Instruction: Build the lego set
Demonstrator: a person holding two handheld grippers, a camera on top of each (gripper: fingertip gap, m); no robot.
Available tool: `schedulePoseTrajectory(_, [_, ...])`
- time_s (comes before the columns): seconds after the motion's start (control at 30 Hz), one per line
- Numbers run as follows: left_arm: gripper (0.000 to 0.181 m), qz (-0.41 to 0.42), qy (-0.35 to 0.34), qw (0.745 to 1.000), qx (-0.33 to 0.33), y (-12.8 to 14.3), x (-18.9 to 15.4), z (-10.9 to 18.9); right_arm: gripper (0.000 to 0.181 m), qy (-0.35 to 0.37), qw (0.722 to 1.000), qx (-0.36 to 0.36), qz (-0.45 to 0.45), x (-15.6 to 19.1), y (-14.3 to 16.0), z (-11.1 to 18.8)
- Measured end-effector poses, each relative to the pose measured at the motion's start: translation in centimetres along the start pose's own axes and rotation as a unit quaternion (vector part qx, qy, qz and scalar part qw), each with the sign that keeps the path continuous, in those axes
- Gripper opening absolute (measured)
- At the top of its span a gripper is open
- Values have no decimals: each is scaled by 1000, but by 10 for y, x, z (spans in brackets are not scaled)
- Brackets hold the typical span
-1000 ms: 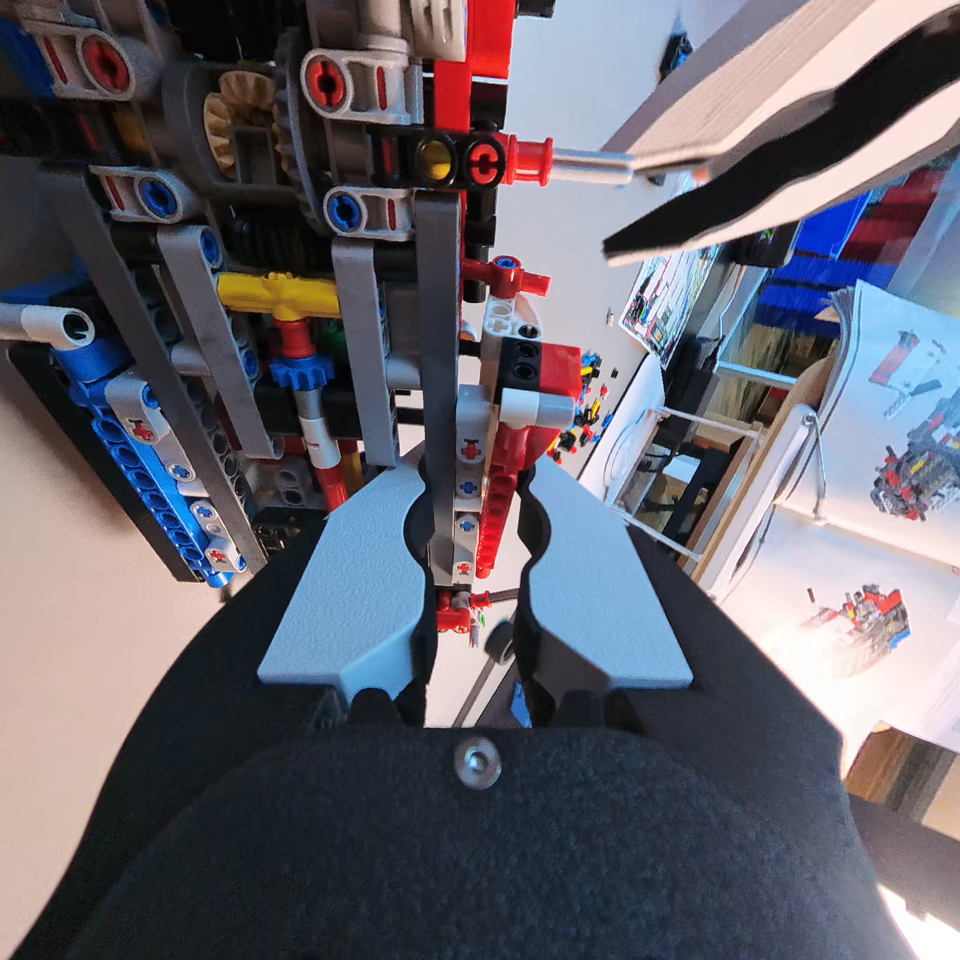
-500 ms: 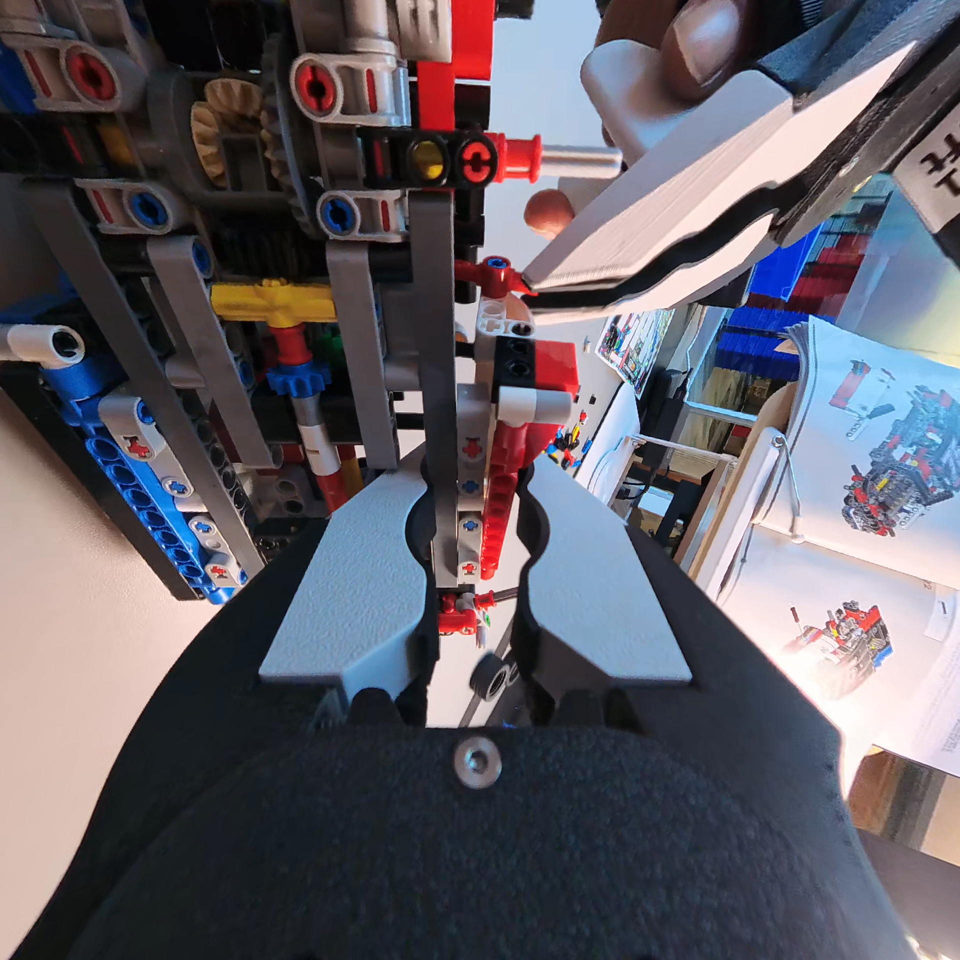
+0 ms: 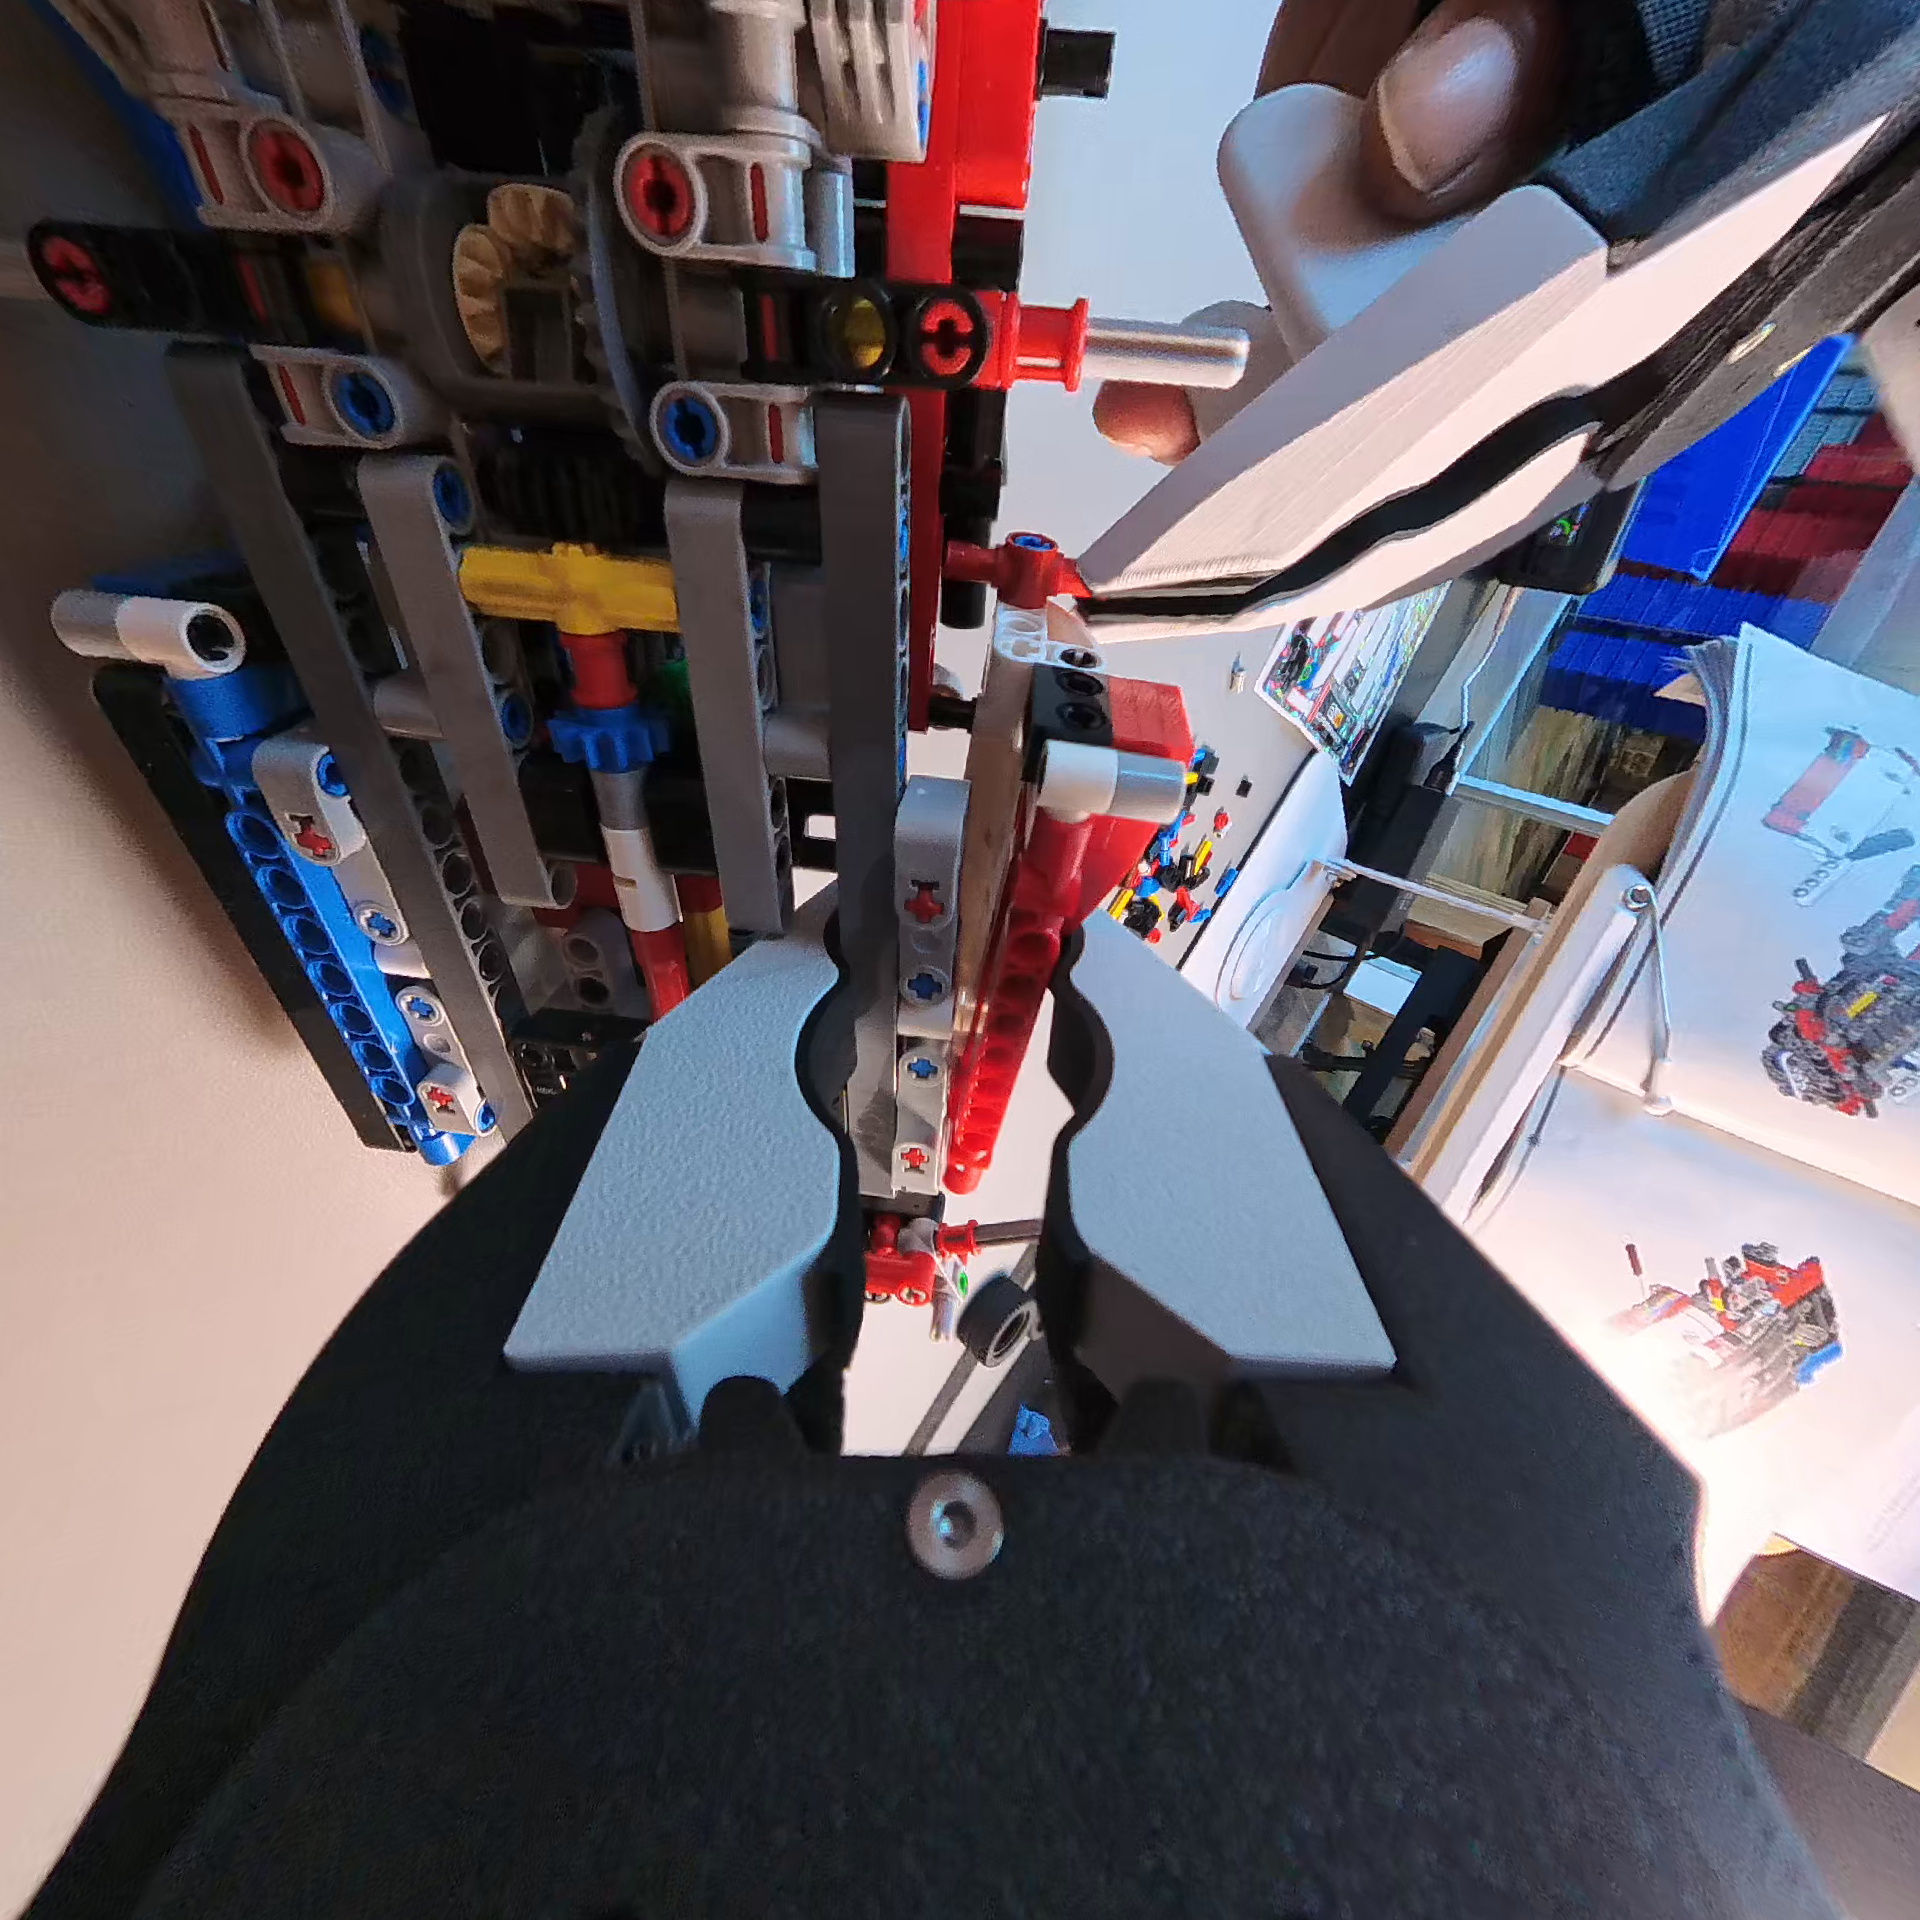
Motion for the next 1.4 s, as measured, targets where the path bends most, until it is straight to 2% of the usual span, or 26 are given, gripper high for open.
schedulePoseTrajectory(0.17, [2, -4, -7, 1000, 3, 3, 1, 1, 32, 8, 999, 17, 34, -1, -2, 1])
schedulePoseTrajectory(0.4, [2, -109, -96, 987, 73, -3, -3, -1, 29, 21, 998, 39, 38, 0, 1, 2])
schedulePoseTrajectory(0.57, [2, -145, -122, 974, 122, -3, -7, -4, 28, 24, 997, 45, 49, 0, 0, 1])
schedulePoseTrajectory(0.77, [2, -167, -131, 966, 146, -2, -8, -5, 28, 30, 996, 49, 63, 0, -1, 0])
schedulePoseTrajectory(1.4, [2, -64, -51, 994, 66, 7, -10, -11, 23, 13, 998, 42, 43, -4, -6, 0])
Point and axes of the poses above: each gripper's, where its closed fingertips meet, z back along the fingers, y out of its underside, x = y × z across the jaws, the point moved 3 cm from there along z, back along the fingers, and after that the axes turned 13 degrees about y, right-handed, at the moved point
